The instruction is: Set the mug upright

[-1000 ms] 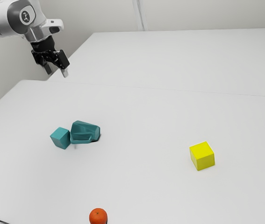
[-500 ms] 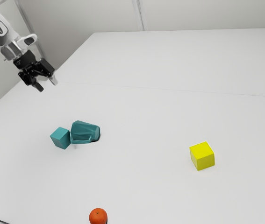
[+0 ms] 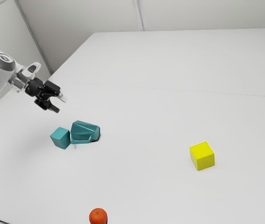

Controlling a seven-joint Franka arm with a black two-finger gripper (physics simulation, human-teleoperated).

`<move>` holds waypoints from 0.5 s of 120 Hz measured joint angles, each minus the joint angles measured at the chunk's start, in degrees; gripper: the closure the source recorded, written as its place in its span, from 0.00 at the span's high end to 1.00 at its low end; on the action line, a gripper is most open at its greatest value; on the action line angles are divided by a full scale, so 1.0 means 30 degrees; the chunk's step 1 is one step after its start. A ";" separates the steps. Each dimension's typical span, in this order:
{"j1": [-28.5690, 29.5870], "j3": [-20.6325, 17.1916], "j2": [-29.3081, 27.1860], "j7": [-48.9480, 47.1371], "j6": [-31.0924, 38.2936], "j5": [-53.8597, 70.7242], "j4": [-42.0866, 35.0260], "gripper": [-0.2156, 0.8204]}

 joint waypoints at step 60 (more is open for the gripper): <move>0.0899 -0.0001 0.2702 0.2435 0.0116 -0.1042 0.0969 0.79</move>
